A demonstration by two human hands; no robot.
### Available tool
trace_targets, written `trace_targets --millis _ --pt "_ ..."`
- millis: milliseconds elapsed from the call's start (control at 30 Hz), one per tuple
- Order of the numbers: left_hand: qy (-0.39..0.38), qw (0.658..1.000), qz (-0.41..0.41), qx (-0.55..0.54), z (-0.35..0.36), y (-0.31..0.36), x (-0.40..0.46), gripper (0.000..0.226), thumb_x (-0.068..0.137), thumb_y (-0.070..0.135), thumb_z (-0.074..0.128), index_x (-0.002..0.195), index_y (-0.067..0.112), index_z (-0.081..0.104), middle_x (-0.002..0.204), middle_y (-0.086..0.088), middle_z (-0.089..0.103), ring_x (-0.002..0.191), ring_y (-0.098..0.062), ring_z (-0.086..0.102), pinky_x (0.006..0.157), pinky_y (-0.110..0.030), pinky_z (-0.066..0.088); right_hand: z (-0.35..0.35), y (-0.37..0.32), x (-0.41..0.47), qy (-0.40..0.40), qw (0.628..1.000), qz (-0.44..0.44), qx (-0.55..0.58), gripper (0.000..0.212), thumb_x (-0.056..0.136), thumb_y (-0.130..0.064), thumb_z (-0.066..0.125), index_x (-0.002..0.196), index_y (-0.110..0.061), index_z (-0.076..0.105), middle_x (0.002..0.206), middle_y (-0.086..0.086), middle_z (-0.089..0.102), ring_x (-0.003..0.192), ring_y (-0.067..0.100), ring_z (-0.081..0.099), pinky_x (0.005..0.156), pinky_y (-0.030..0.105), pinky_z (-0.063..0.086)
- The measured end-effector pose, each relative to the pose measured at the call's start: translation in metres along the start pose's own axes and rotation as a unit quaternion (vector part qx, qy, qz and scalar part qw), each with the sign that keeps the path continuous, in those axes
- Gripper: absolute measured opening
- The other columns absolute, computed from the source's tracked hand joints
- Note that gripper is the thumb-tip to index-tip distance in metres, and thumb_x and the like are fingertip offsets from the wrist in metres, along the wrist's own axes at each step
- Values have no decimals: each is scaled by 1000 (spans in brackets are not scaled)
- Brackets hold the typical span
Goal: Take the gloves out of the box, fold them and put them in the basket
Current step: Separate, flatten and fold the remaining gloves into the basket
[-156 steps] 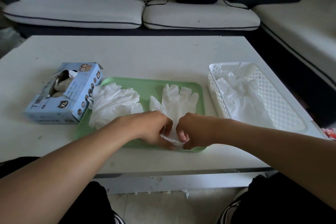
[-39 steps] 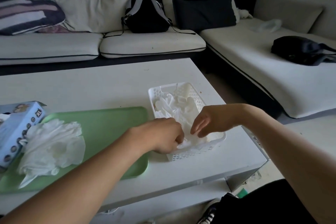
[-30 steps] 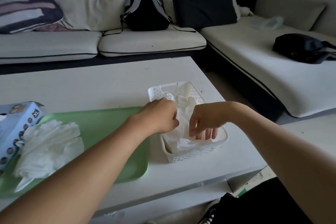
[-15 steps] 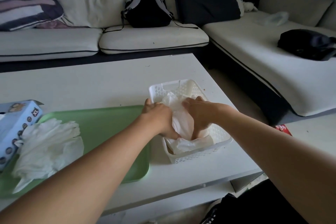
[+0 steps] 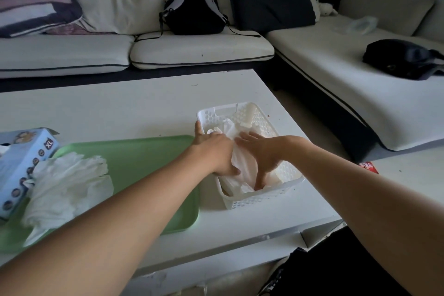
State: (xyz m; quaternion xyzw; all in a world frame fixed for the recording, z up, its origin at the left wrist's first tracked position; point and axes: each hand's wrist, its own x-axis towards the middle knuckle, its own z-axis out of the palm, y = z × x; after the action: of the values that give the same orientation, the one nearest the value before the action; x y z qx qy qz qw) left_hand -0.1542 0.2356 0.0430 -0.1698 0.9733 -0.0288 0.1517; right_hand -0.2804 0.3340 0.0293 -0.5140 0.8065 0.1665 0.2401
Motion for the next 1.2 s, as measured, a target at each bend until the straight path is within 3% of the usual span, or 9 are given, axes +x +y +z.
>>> trace_targets --millis 167,333,433,533,633,767,933,1067,1200 --pt "163 986 23 -4 -5 -2 -12 10 92 15 65 99 18 71 105 -1 68 104 -24 61 92 -33 36 -21 -14 -17 59 998 -27 -5 137 58 -47 93 160 -24 5 166 0 -3 153 26 -7 120 53 20" --pt "29 999 22 27 -4 3 -10 17 93 19 61 110 17 61 90 1 57 97 -26 60 79 -29 33 -22 -32 -24 60 997 -39 29 93 57 -36 96 134 -18 48 116 -4 59 104 20 59 84 29 50" --pt "-37 998 39 33 -7 10 -11 12 93 29 60 101 22 55 80 5 49 92 -23 56 76 -29 34 -15 -37 -19 -3 999 -25 23 76 64 -30 93 126 -19 51 98 -7 59 93 19 58 78 25 46" --pt "-6 997 58 -44 -13 -5 -21 11 95 31 56 93 20 56 81 4 55 87 -23 61 64 -30 41 -29 -46 -25 -5 1000 -22 8 72 70 -31 90 130 -20 52 114 -3 63 99 21 59 82 27 48" --pt "93 978 71 -171 -22 -54 -45 18 93 37 55 92 29 70 97 10 70 92 -17 67 79 -34 54 -58 -66 -44 99 994 -52 -14 63 76 -36 86 129 -18 56 121 -3 64 104 19 61 88 31 50" --pt "174 958 5 -229 1 -132 -95 13 88 40 66 91 32 76 97 9 73 96 -14 66 89 -37 53 -71 -122 -47 196 946 -207 155 34 87 -30 77 117 -18 68 106 -5 70 94 11 66 84 24 52" --pt "48 972 -145 -179 56 -208 -155 48 85 35 77 130 30 62 136 6 59 125 -17 54 102 -34 45 -36 -205 -2 149 938 -280 140 44 92 -25 71 134 -19 61 130 -2 64 112 14 61 81 7 40" --pt "50 955 -200 -215 62 -244 -176 60 84 37 80 138 30 54 141 3 55 121 -18 55 100 -33 45 -13 -250 24 131 939 -307 86 61 94 -27 68 149 -24 43 157 5 36 142 24 36 114 27 27" --pt "-42 959 -202 -192 80 -252 -190 69 82 41 81 142 30 49 146 4 48 117 -19 54 92 -33 47 -5 -276 44 83 949 -304 22 69 94 -34 66 154 -37 31 165 10 14 148 32 20 118 38 22"
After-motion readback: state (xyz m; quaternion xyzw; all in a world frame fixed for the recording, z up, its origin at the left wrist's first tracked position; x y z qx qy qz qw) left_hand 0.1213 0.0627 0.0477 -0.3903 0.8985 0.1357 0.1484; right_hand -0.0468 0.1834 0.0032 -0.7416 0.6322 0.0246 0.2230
